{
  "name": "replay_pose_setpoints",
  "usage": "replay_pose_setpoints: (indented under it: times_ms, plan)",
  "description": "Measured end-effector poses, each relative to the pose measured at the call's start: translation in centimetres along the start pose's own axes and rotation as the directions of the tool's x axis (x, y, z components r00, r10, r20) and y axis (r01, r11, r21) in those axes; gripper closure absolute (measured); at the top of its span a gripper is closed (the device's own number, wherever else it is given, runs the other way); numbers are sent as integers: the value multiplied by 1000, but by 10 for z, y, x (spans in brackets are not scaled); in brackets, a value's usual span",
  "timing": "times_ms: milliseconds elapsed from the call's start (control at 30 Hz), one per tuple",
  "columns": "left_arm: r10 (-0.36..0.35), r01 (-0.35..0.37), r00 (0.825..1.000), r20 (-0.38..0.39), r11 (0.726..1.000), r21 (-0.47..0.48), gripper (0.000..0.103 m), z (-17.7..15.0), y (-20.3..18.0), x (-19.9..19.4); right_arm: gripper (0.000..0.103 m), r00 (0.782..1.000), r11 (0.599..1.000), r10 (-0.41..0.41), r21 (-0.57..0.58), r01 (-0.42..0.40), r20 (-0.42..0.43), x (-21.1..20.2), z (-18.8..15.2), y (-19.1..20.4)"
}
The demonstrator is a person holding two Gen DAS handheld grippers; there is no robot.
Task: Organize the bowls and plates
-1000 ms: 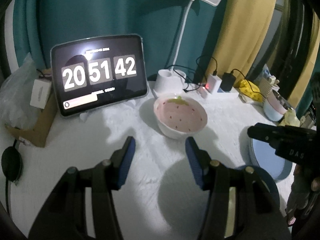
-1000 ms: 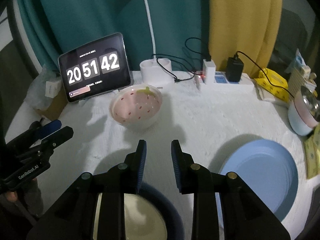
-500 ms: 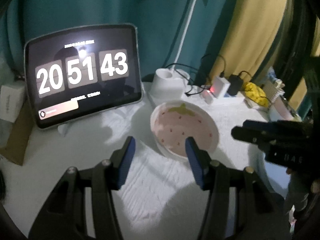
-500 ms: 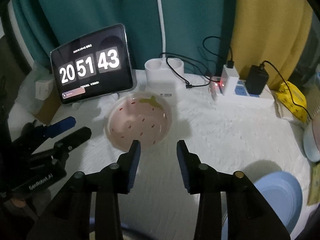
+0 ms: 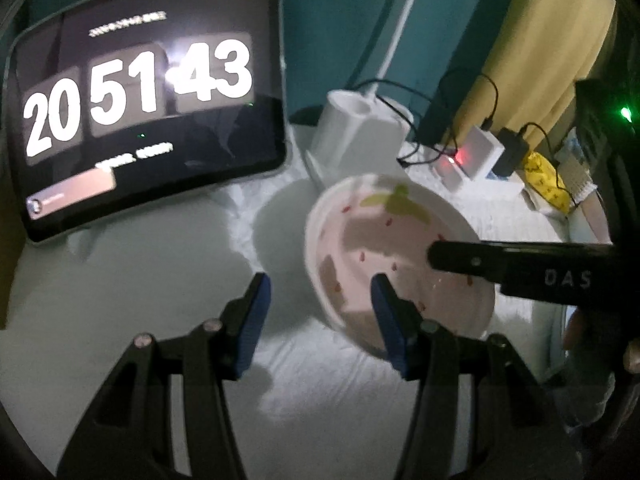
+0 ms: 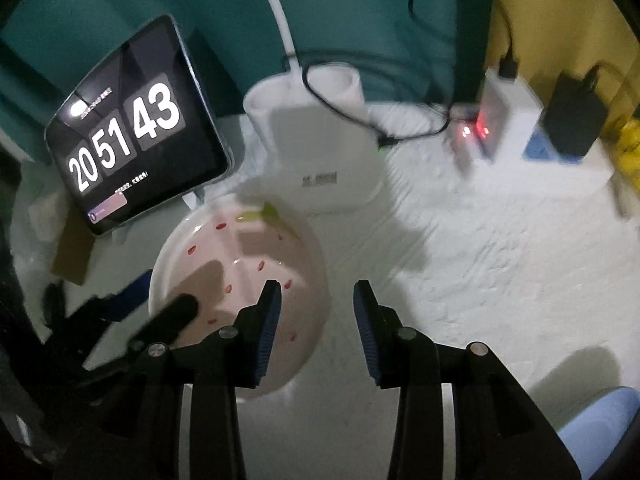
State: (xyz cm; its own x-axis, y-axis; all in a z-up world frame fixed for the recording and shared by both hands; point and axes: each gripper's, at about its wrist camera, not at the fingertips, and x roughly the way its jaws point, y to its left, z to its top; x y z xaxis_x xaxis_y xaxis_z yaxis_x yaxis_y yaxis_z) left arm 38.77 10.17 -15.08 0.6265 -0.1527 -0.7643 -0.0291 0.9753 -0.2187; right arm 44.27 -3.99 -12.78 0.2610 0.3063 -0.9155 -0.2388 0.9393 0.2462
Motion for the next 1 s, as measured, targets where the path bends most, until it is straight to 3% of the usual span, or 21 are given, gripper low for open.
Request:
replay_pose_setpoints:
  times_ms: [267,333,400,500,733,1000]
  plan:
    - [-19,18,999,-43,1000,-1,53,0,-4,14,63,989,999,22,31,-18,-145,28,1,2]
    - [-35,35,998,-47,999,-2,62,-1,-5,14,65,991,999,38,36,-33,-130,27,3,1]
    - [-32,32,999,-43,999,7,68,-1,-8,13,82,993,998,58,38,-55,-99,22,4,0]
    - [-25,25,999,-43,1000,2,74,-1,-7,12,88,995,999,35,28,-32,-95,20,5,-1]
    - [-24,24,1000,-17,1000,5,75,-3,-9,-2,89,999,998,-37,-50,35,-35,7,1,14]
    - [-32,32,999,42,999,19,75,-1,-14,-29,89,998,995,-44,-84,47,42,-20,-6,28]
